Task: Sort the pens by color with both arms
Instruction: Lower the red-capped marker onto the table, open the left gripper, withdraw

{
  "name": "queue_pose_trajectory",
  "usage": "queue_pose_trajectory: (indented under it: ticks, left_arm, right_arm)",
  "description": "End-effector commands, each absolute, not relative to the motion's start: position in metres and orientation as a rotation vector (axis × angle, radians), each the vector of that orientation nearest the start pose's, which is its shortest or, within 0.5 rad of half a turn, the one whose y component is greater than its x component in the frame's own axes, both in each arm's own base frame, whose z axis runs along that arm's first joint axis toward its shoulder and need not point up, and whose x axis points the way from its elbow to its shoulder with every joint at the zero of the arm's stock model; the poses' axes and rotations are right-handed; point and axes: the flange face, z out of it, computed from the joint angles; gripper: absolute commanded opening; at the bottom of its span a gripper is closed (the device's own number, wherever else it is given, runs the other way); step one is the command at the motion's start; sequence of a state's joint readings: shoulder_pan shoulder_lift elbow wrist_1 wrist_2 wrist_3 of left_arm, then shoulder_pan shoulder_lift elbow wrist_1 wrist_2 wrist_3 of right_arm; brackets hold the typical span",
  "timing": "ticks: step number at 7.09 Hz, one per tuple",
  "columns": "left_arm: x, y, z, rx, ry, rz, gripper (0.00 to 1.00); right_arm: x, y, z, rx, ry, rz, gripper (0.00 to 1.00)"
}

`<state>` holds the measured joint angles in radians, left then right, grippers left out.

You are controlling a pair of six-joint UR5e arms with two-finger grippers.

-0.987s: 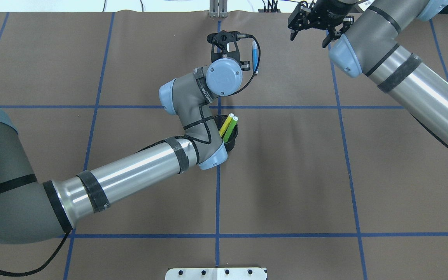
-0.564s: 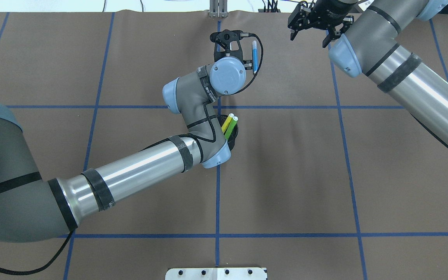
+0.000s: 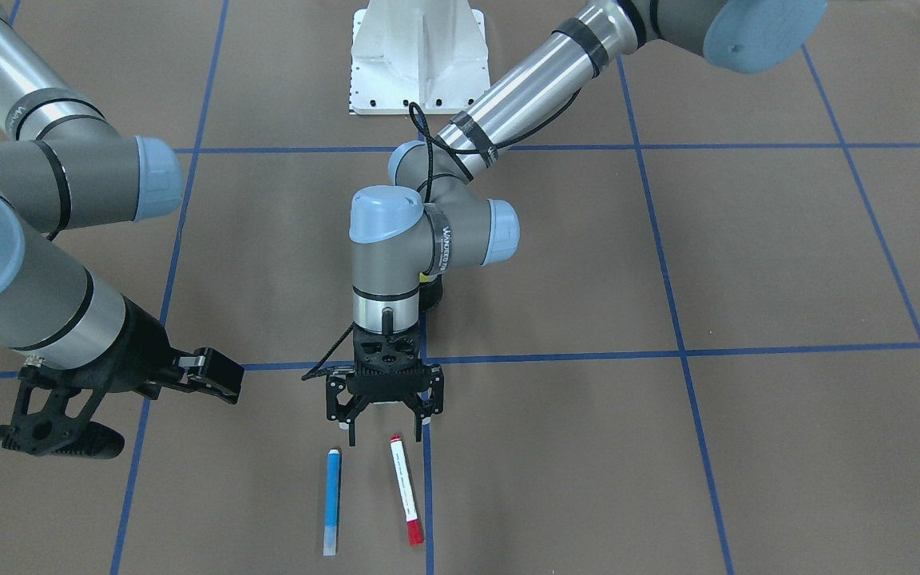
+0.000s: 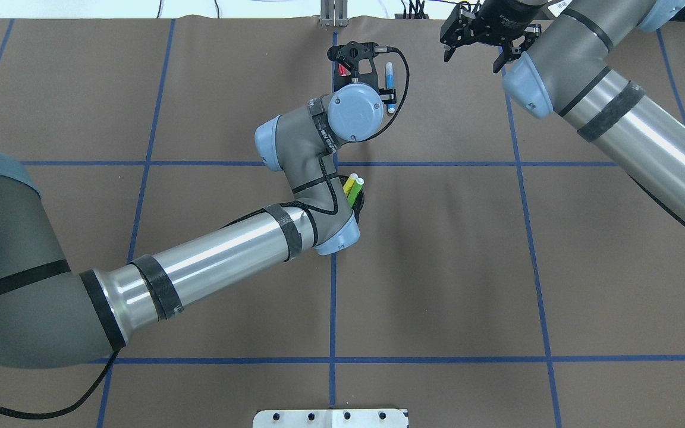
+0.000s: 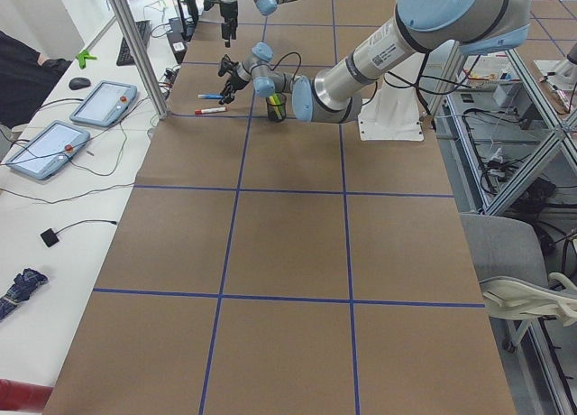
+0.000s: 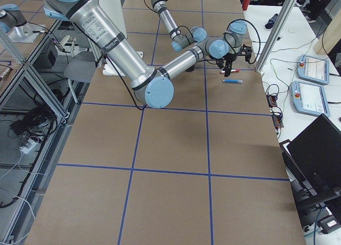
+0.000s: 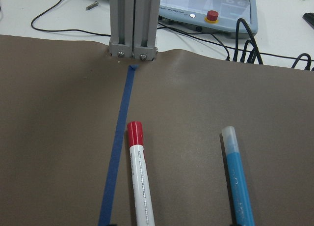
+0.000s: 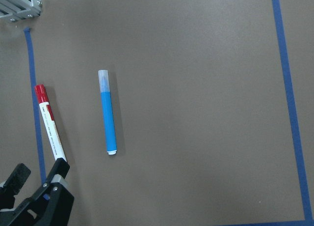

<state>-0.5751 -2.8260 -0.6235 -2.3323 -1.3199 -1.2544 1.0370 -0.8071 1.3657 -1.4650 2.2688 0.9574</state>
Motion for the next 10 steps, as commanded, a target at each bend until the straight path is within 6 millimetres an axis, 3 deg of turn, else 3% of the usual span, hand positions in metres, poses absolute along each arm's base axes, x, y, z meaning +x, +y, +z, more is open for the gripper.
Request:
queue_pose_trajectory:
  ticks: [1, 3, 4, 5, 7, 8, 10]
  left_arm:
    - [0.662, -0.639, 0.122, 0.650, 0.913, -0.361, 1.00]
    - [0.637, -0.659, 0.116, 0.648, 0.923, -0.336, 1.00]
    - [0.604, -0.686, 0.117, 0.591, 0.956, -0.325, 1.00]
    - [0.565, -0.711, 0.134, 0.553, 0.968, -0.280, 1.00]
    - [0.506, -0.743, 0.165, 0.495, 0.982, -0.257, 1.00]
    - [0.487, -0.749, 0.177, 0.485, 0.991, -0.267, 1.00]
    - [0.421, -0.764, 0.212, 0.399, 1.045, -0.264, 1.00]
  right_arm:
    - [-0.323, -0.683, 0.262, 0.015, -0.922, 0.152, 1.00]
    - [-0.324, -0.683, 0.259, 0.022, -0.925, 0.139, 1.00]
    - [-0.324, -0.683, 0.259, 0.017, -0.928, 0.136, 1.00]
    - [-0.327, -0.680, 0.256, 0.012, -0.931, 0.136, 1.00]
    - [-0.335, -0.665, 0.244, -0.002, -0.962, 0.109, 1.00]
    - [-0.343, -0.658, 0.244, -0.047, -0.993, 0.083, 1.00]
    - [-0.357, -0.642, 0.246, -0.147, -1.067, 0.012, 1.00]
